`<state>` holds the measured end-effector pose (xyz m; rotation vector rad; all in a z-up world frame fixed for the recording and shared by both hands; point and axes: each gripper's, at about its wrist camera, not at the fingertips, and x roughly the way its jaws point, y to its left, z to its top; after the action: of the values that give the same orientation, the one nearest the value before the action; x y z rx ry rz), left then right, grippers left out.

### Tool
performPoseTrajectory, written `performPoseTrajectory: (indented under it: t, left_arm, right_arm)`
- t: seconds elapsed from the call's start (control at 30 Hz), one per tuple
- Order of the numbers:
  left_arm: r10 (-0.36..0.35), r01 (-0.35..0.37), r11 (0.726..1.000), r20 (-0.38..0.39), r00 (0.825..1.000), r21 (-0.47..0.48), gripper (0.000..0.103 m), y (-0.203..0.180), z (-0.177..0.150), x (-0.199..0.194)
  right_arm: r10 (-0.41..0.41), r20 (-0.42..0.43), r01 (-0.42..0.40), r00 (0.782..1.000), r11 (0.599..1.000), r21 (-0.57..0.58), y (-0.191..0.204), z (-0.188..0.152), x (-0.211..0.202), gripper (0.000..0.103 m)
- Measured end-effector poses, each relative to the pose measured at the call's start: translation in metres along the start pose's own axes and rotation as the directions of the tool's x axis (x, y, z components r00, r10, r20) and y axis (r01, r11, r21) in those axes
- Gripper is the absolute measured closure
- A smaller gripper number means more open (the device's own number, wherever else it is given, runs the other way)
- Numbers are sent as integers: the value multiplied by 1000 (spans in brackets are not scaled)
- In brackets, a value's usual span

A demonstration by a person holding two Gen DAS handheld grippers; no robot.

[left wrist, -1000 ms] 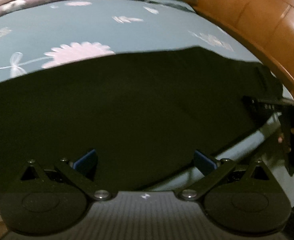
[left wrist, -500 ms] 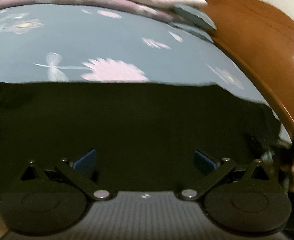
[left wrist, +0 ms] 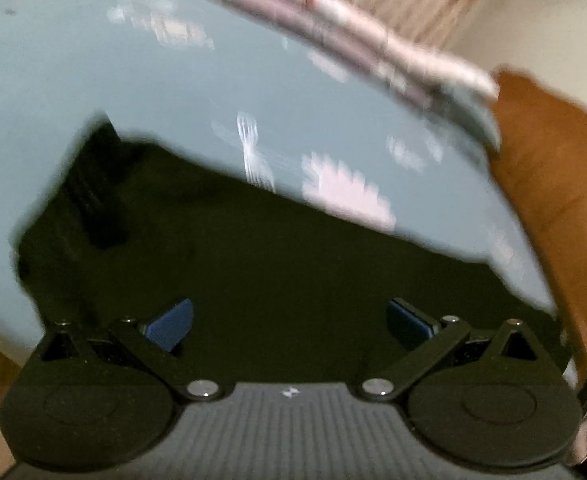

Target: Fold clothes

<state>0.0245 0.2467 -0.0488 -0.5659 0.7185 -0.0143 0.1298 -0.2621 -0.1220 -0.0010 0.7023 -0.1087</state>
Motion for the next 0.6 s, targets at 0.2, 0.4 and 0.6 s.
performPoseTrajectory:
  t: [0.2,0.4,0.6]
  left_arm:
    - [32,6,979,182,983,-203,1,67,17,-48]
    - [-16,79,927,172,985,-367,1,120,-3,-32]
    - [-94,158,891,169,981,-425,1,144,-15,-7]
  right_arm:
    - [1,-2,-1,1000,1000,1,1,0,-1,0]
    - [16,-33,-17,999,1000,-14,0,4,-2,0]
    - [21,-81,-24,997,999,-28,7,8,-9,0]
